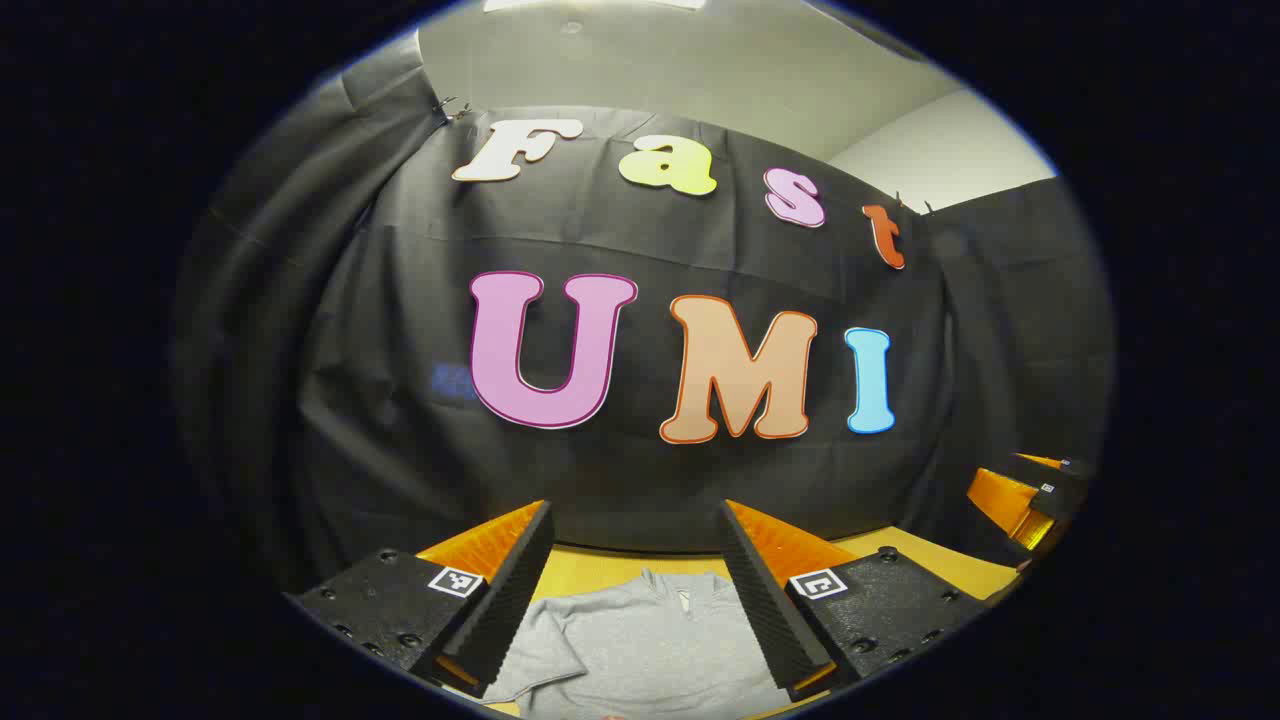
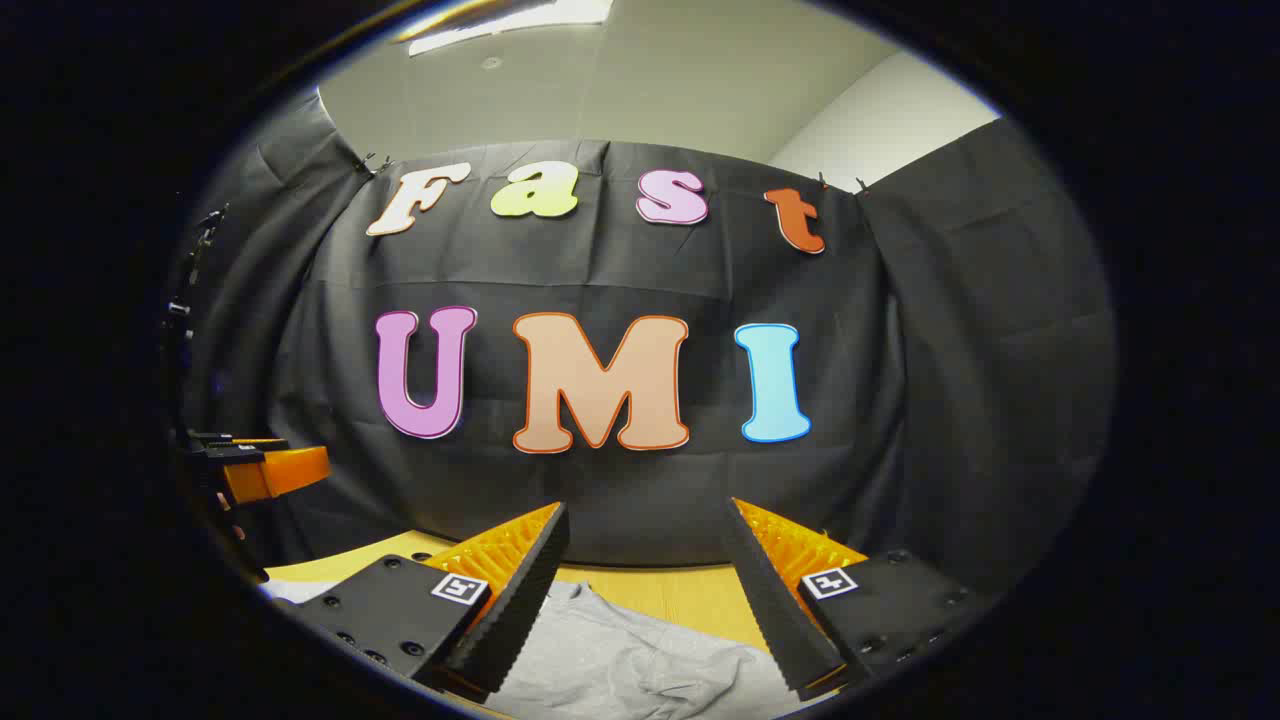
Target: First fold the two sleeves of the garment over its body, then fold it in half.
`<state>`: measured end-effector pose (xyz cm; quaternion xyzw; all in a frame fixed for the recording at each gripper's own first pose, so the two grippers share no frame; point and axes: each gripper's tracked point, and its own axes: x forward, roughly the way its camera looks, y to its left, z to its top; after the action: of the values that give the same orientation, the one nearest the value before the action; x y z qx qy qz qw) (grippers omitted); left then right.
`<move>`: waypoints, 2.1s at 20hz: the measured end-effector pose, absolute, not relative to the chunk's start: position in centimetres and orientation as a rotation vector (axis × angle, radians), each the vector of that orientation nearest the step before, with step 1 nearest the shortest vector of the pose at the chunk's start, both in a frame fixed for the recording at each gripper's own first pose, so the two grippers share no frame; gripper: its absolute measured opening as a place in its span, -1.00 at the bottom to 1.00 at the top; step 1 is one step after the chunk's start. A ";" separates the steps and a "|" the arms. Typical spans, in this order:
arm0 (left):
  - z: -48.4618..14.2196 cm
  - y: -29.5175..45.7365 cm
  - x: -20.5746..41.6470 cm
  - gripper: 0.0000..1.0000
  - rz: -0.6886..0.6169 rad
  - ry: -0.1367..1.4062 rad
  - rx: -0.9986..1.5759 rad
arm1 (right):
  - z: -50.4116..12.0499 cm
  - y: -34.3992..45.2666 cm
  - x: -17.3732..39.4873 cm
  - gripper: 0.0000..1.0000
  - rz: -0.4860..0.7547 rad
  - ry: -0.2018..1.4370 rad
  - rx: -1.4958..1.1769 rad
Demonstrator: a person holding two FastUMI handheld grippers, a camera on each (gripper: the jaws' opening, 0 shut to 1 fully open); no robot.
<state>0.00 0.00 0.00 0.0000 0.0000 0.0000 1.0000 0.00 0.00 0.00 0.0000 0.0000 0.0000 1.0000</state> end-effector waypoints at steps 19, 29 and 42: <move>0.1 0.2 0.3 0.90 0.014 -0.006 0.029 | -1.8 0.1 1.1 0.95 0.026 0.037 -0.016; 0.0 -0.4 0.9 0.90 -0.012 -0.016 0.044 | -4.1 -8.7 0.9 0.94 -0.073 0.121 -0.114; -0.7 -2.8 0.9 0.90 -0.059 0.004 0.065 | -12.8 -22.8 -5.5 0.95 -0.183 0.482 -0.170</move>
<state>0.92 -2.78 -0.71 0.0326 0.0022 -0.0295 0.9990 -5.53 -22.82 -12.81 -0.0838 0.2381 -0.0902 0.9634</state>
